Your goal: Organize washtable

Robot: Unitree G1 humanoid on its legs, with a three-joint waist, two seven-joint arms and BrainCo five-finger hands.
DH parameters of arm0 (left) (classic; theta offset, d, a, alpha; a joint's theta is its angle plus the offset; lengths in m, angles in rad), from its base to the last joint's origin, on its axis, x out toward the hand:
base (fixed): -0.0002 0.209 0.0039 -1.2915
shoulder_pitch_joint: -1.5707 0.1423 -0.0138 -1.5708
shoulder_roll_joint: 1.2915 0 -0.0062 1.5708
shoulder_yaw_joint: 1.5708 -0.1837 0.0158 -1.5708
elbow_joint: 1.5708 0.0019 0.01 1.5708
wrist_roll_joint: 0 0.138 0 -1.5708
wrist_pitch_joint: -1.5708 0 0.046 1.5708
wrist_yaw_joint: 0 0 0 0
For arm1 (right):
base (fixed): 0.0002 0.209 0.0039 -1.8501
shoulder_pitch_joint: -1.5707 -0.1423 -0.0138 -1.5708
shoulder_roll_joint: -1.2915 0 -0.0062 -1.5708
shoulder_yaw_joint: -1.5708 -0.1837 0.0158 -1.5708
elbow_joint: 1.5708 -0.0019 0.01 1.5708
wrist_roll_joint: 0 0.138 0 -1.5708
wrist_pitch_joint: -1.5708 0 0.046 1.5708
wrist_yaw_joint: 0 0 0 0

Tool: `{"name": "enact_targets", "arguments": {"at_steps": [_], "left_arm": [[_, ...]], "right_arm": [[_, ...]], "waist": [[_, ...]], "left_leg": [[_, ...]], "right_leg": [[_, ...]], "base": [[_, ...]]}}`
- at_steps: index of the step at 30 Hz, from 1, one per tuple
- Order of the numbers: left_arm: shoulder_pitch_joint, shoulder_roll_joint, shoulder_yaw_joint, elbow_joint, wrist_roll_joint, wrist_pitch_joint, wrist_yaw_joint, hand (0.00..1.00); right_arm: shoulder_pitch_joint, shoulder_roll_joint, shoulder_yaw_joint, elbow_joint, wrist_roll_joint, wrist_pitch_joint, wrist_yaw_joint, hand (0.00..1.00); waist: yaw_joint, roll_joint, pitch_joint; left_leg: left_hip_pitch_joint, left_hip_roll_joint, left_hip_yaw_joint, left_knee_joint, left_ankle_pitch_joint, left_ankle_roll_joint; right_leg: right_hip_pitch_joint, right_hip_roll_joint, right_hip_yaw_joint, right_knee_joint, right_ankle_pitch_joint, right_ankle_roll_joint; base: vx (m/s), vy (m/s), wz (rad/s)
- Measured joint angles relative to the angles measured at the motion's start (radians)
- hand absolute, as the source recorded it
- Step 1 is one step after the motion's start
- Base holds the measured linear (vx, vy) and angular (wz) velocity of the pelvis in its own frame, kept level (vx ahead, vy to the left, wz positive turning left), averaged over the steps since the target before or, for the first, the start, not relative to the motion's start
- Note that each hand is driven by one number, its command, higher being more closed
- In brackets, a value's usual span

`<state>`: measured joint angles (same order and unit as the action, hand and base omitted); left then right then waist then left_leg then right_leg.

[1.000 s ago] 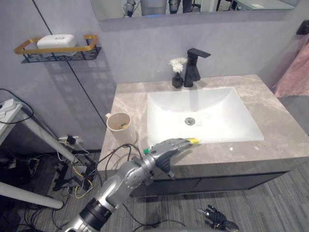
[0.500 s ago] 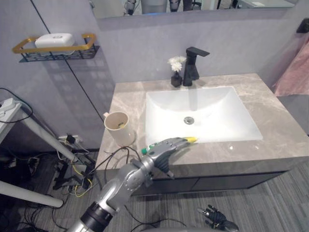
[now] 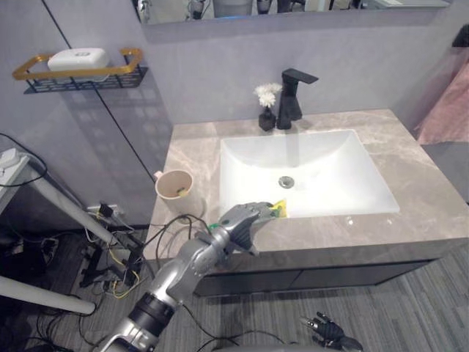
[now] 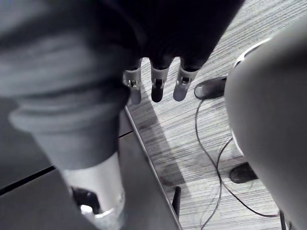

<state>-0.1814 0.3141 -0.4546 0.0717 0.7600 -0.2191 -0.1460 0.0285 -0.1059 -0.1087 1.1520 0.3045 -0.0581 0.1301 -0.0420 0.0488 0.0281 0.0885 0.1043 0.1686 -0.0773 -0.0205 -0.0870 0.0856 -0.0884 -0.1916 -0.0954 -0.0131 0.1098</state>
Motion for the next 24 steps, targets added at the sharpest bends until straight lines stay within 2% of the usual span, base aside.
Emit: {"name": "enact_targets", "arguments": {"at_steps": [24], "left_arm": [[-0.02, 0.004, 0.025, 0.035, 0.001, 0.026, 0.016, 1.0]], "right_arm": [[0.01, 0.0, -0.006, 0.0, 0.001, -0.002, -0.018, 0.0]], "waist": [[-0.009, 0.007, -0.003]], "left_leg": [[-0.003, 0.001, 0.001, 0.01, -0.002, -0.001]], "right_leg": [[0.0, 0.0, 0.002, 0.007, -0.002, -0.003]], "base": [[0.0, 0.0, 0.0]]}}
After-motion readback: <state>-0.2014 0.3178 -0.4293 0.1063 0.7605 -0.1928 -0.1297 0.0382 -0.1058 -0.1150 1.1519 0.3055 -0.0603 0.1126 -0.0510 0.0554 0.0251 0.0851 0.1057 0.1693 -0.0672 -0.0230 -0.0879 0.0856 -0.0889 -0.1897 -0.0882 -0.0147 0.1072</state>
